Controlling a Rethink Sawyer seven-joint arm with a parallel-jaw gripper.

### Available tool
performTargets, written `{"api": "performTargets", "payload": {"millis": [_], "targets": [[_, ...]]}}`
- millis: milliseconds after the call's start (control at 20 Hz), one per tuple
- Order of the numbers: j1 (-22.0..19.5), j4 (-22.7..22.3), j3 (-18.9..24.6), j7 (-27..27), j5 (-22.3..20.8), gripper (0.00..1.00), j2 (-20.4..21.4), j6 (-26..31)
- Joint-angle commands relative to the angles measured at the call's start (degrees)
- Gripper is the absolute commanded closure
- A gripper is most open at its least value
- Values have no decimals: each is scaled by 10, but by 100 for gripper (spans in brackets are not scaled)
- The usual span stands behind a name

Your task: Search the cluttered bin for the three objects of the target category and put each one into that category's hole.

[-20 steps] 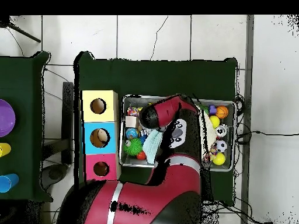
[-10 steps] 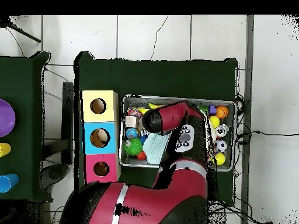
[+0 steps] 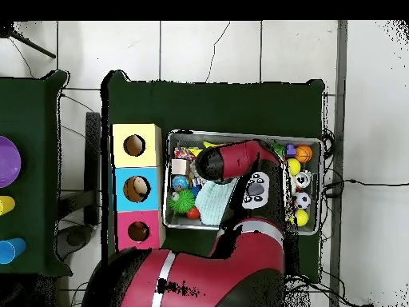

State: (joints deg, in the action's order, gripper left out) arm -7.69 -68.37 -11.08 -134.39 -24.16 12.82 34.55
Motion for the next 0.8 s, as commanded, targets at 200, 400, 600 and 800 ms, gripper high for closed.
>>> {"api": "performTargets", "payload": {"millis": [200,400,600,800], "targets": [[9,-94,21,-151,97,0,-28,-29],[2,-108,29,-118,114,0,-13,-26],[-3,-121,30,-97,128,0,10,-7],[-3,-129,28,-90,145,0,29,6]]}}
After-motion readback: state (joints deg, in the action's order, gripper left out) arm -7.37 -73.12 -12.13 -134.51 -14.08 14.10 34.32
